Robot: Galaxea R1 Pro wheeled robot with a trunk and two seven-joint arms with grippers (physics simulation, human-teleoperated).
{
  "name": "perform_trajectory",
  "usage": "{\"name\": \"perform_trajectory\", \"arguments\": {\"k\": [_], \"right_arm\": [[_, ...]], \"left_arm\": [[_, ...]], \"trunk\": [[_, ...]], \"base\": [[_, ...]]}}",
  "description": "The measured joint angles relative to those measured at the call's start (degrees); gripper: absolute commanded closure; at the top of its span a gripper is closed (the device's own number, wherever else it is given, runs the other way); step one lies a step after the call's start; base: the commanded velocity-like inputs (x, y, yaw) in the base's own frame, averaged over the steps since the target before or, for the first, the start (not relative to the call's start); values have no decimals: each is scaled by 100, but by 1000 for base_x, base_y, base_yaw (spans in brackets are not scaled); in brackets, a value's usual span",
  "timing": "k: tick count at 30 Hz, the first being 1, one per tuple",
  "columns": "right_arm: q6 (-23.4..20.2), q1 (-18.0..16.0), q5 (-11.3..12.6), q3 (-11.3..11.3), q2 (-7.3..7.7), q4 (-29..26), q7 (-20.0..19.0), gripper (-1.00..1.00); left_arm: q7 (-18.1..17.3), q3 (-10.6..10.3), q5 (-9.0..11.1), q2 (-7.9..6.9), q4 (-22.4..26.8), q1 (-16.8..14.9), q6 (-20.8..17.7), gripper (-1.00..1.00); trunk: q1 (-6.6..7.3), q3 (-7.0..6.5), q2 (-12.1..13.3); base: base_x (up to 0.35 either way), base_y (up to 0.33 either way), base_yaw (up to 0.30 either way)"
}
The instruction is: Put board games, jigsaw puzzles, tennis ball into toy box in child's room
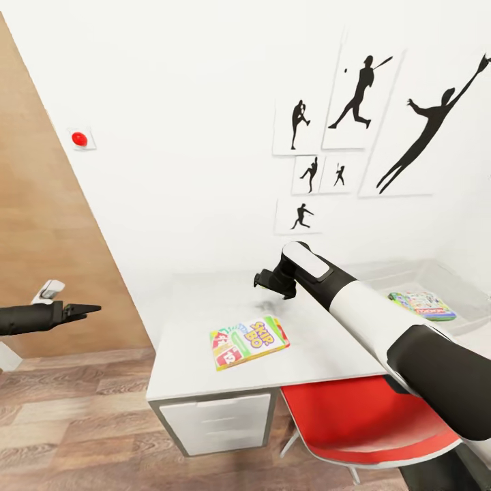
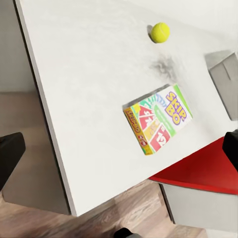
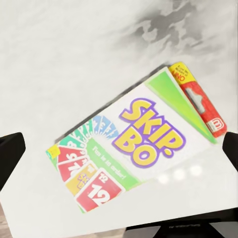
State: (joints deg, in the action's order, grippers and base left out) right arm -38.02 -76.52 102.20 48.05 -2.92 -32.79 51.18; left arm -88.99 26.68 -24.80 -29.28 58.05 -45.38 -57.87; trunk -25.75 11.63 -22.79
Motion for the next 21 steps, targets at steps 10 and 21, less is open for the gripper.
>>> {"name": "perform_trajectory", "arguments": {"k": [10,21], "right_arm": [[1,-2,0,5,1,2,-6,-100],[2,-2,-1,5,1,2,-2,-100]], "left_arm": [[5,3,1,-2,-14,0,47,-100],[5,5,1,2,-15,1,53,-100]], "trunk": [[0,2,0],[0,2,0]], "base": [[0,177,-12],[0,143,-1]]}}
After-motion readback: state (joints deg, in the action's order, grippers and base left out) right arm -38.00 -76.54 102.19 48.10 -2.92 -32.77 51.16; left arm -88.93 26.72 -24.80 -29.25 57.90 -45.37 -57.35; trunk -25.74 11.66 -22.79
